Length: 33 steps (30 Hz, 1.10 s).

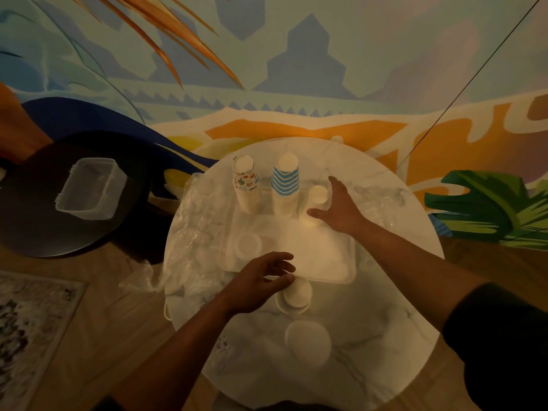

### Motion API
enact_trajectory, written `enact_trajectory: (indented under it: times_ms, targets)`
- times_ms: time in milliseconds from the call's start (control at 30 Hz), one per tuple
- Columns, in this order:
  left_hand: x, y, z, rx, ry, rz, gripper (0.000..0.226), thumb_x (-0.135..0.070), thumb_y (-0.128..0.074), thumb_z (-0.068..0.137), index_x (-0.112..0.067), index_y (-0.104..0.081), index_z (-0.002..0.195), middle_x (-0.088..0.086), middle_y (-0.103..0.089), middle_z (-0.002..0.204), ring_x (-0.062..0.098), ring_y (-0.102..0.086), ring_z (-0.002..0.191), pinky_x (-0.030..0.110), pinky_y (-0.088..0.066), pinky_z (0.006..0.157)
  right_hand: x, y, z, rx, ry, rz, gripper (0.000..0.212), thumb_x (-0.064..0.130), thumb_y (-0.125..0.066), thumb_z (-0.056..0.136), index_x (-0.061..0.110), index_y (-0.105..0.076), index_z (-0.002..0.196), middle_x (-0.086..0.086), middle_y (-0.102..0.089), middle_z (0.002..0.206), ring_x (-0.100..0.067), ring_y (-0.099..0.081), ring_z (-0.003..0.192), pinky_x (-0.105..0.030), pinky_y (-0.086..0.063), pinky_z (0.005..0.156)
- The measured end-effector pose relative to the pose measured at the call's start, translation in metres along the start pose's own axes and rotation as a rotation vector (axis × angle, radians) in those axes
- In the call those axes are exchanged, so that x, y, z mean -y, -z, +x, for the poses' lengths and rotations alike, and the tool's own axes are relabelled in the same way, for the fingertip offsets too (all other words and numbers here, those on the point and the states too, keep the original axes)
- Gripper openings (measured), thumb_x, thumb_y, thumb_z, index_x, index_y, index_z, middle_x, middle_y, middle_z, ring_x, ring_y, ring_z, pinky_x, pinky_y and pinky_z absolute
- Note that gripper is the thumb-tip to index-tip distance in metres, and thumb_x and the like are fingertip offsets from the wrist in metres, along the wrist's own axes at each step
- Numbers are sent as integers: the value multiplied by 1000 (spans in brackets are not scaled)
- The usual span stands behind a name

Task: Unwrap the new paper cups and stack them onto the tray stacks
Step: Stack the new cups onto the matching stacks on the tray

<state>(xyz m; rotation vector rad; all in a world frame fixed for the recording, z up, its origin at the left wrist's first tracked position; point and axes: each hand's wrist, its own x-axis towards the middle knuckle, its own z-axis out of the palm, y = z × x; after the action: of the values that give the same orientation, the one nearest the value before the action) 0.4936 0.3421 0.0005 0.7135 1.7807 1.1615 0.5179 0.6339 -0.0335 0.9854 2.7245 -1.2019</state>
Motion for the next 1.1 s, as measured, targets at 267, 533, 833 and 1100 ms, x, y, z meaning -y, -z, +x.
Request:
enact_trajectory:
  times_ms: [267, 533, 833, 1100]
  targets:
    - [15, 6, -9, -49, 29, -76, 39, -29, -67, 94, -26, -60, 132, -3, -71, 119, 16, -69, 108, 37, -58, 90, 45, 18, -131, 245, 438, 63, 62, 37, -76, 89, 19, -50, 143, 5, -50, 147, -1, -45, 133, -25, -36, 114]
    - [36, 2, -21, -84, 47, 15, 35, -14, -63, 98, -29, -59, 129, -9, -69, 122, 7, -65, 112, 33, -57, 93, 30, -15, -191, 382, 405, -19, 76, 59, -72, 85, 38, -37, 150, 24, -44, 148, 6, -42, 133, -24, -39, 112]
    - [47, -12, -27, 67, 52, 193, 81, -43, -80, 83, -37, -37, 152, -20, -45, 147, -5, -47, 130, 23, -51, 100, 37, -3, -190, 239, 308, 121, 65, 47, -79, 85, 31, -51, 141, 20, -56, 139, 2, -51, 130, -23, -41, 108]
    - [32, -29, -17, -33, 9, 181, 78, -32, -91, 71, -54, -42, 127, -39, -55, 120, -19, -51, 110, 6, -44, 88, 50, 10, -196, 173, 263, 206, 59, 38, -83, 83, 31, -55, 135, 24, -58, 133, -4, -57, 124, -34, -49, 104]
